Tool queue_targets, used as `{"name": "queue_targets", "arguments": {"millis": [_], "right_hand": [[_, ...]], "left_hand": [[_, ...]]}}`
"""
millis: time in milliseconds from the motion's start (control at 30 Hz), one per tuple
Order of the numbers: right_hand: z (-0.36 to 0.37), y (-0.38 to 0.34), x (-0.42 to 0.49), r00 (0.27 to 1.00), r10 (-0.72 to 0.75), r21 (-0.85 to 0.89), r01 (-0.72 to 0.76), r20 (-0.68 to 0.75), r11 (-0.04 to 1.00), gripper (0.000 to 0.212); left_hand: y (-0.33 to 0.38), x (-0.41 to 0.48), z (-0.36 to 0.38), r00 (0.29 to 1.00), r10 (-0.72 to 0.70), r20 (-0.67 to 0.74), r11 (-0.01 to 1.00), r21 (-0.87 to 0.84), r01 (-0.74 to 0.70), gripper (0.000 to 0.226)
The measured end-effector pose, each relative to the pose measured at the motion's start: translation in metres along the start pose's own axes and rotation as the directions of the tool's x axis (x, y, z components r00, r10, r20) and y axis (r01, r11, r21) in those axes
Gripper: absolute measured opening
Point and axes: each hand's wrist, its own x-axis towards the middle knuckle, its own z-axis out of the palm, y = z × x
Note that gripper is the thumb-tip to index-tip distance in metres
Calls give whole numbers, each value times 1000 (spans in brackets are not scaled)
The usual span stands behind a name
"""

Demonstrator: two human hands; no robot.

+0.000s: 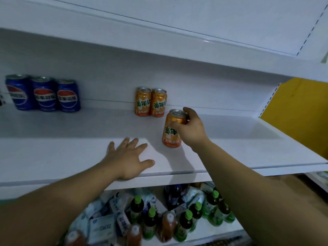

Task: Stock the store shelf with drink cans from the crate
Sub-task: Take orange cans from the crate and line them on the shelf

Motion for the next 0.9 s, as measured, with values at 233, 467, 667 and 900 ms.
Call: {"name": "queue_targets", "arguments": {"millis": [233, 467, 667, 900], "right_hand": [[13, 42, 15, 993, -112, -142, 108, -20, 984, 79], [19, 44, 69, 996, -80, -175, 72, -35, 982, 64], [33, 54, 107, 993, -88, -151, 76, -77, 986, 54], [41, 58, 138, 992, -78, -147, 63, -96, 987, 58]], "left_hand": [[-1, 0, 2, 1000, -2, -21, 1000, -9, 2, 78], [-1, -2, 3, 999, -3, -40, 1000, -30, 2, 77], [-1, -1, 2, 1000, -13, -6, 999, -30, 13, 79], [2, -3, 1, 999, -48, 13, 999, 5, 48, 77]]}}
